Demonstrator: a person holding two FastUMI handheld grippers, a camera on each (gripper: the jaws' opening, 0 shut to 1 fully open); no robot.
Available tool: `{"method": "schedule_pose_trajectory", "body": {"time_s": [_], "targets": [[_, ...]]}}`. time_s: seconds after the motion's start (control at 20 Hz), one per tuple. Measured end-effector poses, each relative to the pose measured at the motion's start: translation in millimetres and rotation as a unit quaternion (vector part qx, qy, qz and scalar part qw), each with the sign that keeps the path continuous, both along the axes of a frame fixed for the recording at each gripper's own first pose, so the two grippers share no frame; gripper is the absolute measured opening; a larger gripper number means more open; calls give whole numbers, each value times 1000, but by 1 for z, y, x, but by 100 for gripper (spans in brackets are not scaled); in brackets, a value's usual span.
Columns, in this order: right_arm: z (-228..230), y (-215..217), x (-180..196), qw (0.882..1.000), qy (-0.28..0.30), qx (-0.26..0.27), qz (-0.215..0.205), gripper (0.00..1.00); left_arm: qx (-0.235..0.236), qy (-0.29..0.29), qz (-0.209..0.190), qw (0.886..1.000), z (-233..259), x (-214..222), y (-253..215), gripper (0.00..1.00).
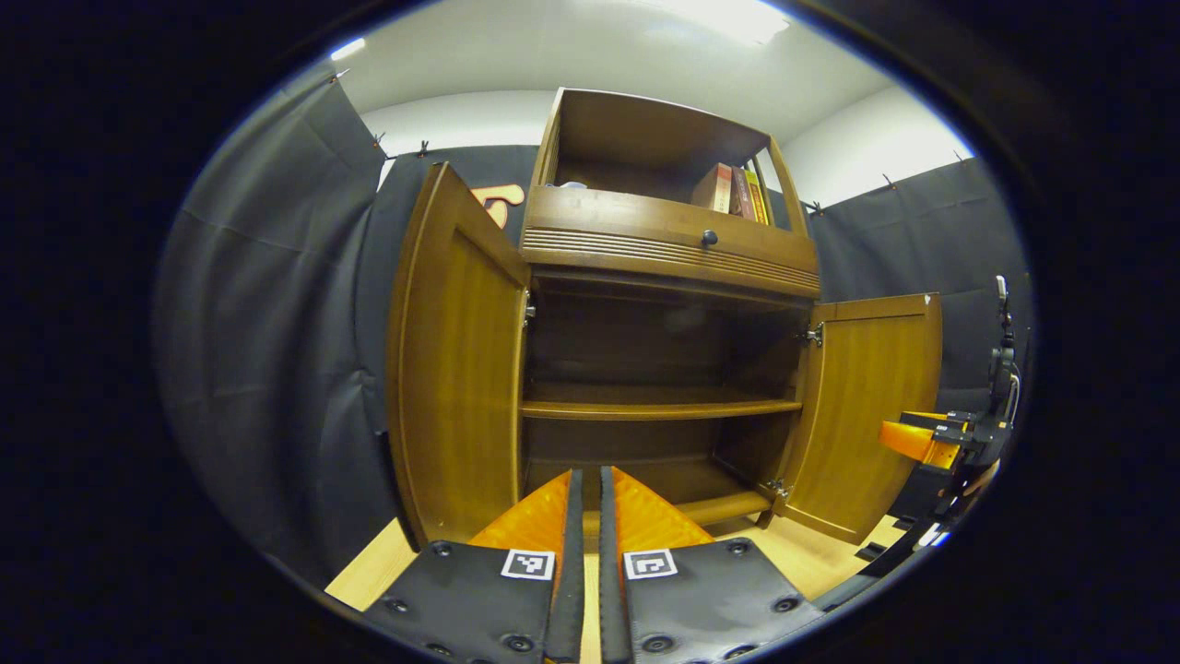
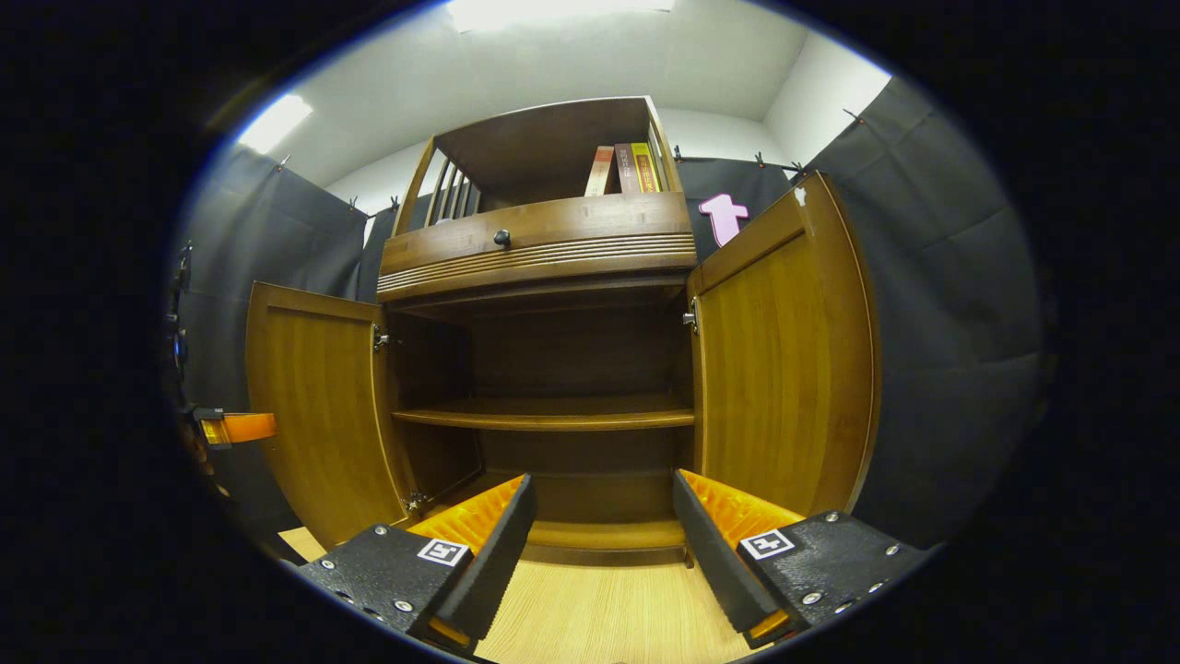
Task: Open the right door of the double-door shoe cabinet with the right hand, and open the left door with the left hand.
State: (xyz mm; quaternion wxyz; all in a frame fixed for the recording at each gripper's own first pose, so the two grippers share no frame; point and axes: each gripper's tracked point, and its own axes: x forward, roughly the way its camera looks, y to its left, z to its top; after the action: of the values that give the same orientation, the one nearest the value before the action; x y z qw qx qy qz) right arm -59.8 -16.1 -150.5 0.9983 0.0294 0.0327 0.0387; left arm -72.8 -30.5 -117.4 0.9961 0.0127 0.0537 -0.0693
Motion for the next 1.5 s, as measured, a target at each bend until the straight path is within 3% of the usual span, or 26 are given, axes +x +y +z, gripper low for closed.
{"method": "schedule_pose_trajectory", "body": {"time_s": [0.3, 0.45, 0.9, 1.5], "targets": [[6, -9, 2, 1000, -3, -5, -4, 92, -24, -3, -5, 1000, 9, 18, -28, 40], [9, -15, 2, 1000, -5, -4, -8, 92, -29, 1, -1, 1000, 10, 28, -32, 44], [9, -24, 9, 1000, -8, 2, -14, 92, 0, -13, -8, 1000, 13, 35, -47, 99], [9, -20, 10, 1000, -9, 1, -12, 92, 19, -42, -12, 999, 30, 30, -53, 95]]}}
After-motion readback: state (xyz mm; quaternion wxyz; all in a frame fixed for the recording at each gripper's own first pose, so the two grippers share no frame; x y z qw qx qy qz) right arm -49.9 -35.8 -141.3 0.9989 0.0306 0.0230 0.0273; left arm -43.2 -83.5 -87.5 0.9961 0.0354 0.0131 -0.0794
